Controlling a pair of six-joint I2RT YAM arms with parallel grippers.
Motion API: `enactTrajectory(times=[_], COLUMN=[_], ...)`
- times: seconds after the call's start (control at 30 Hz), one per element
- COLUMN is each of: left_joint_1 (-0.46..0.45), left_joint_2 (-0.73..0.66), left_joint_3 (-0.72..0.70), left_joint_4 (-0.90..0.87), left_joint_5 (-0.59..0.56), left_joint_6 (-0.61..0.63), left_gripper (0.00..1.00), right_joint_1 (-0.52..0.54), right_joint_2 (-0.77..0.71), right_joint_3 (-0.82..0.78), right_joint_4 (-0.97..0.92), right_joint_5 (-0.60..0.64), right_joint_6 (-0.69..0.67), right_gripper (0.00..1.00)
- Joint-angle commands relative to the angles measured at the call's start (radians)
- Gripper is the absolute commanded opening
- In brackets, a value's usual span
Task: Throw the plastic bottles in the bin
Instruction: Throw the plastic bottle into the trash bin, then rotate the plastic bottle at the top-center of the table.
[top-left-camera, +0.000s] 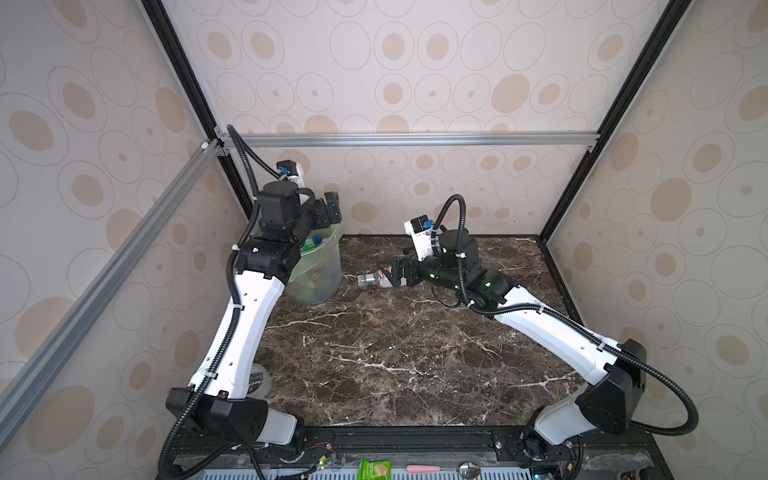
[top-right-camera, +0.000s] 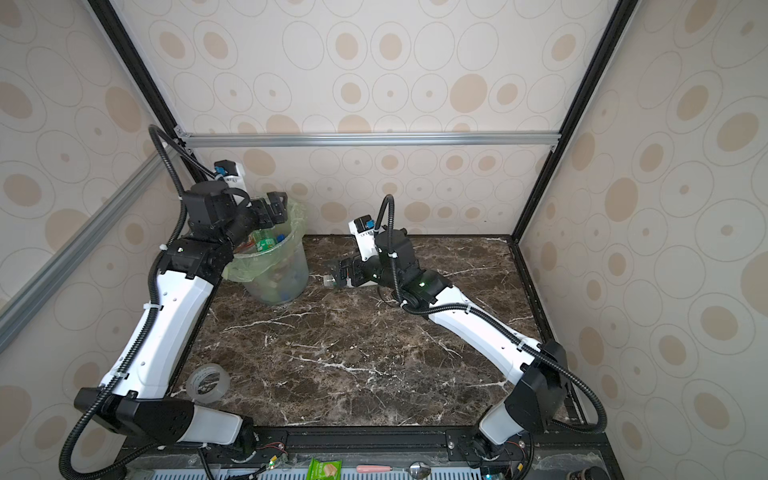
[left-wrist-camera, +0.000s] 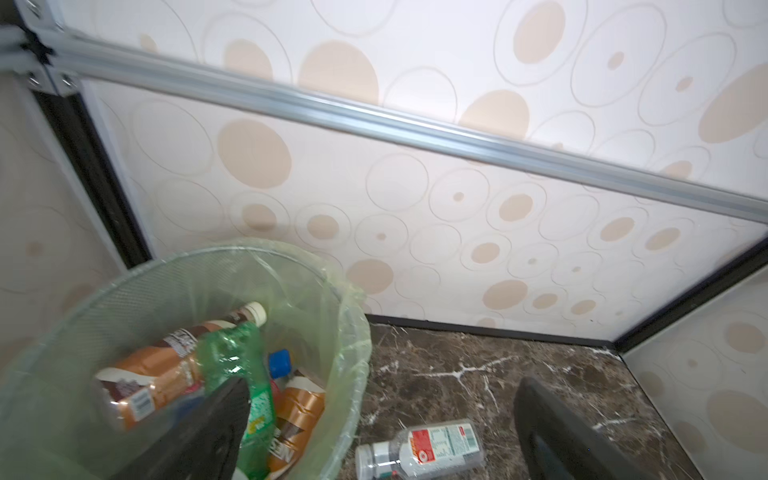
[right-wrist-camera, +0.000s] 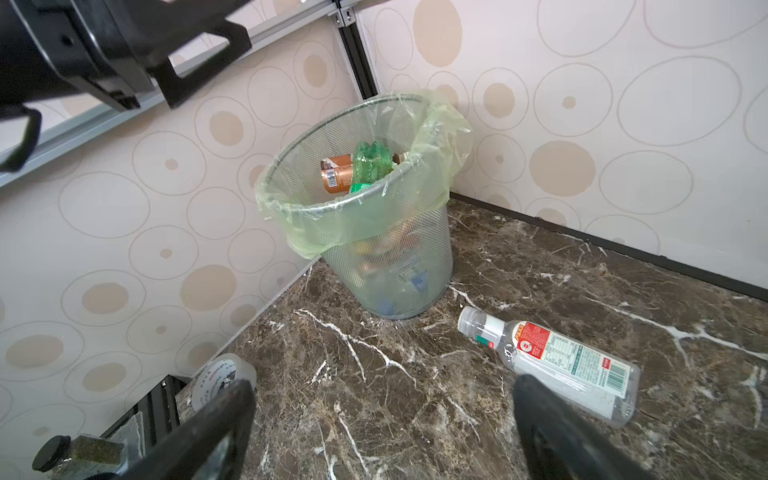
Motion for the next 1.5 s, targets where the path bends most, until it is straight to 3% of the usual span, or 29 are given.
enactTrajectory(times=[0.0, 0.2, 0.4, 0.8, 1.13, 1.3, 1.47], left_joint_1=[-0.048, -0.162, -0.211, -0.286, -0.290, -0.291, -0.292], left_joint_2=[-0.023, -0.049, -0.101, -0.167, -0.154, -0.134, -0.114], left_joint_3=[-0.090, -0.309, -0.527, -0.821, -0.897, -0.895, -0.890], left_joint_4=[0.099, 0.235, 0.360, 0.476, 0.505, 0.517, 0.522], left_joint_5=[0.099, 0.121, 0.120, 0.106, 0.111, 0.115, 0.117], left_joint_6=[-0.091, -0.166, -0.252, -0.364, -0.383, -0.383, -0.379], left_gripper=[0.99, 0.99, 0.99, 0.99, 0.99, 0.99, 0.99], right_joint_1=[-0.045, -0.181, -0.284, -0.289, -0.261, -0.250, -0.239], right_joint_2=[0.044, 0.131, 0.277, 0.716, 0.896, 0.889, 0.817], right_joint_3=[0.007, 0.016, 0.074, 0.544, 0.728, 0.681, 0.539], right_joint_4=[-0.051, -0.071, -0.079, -0.235, -0.342, -0.329, -0.264], right_joint_5=[0.039, 0.022, -0.017, -0.148, -0.204, -0.232, -0.230], right_joint_6=[0.035, 0.098, 0.126, 0.075, 0.012, 0.018, 0.023], right_gripper=[1.00, 0.99, 0.99, 1.00, 1.00, 1.00, 1.00])
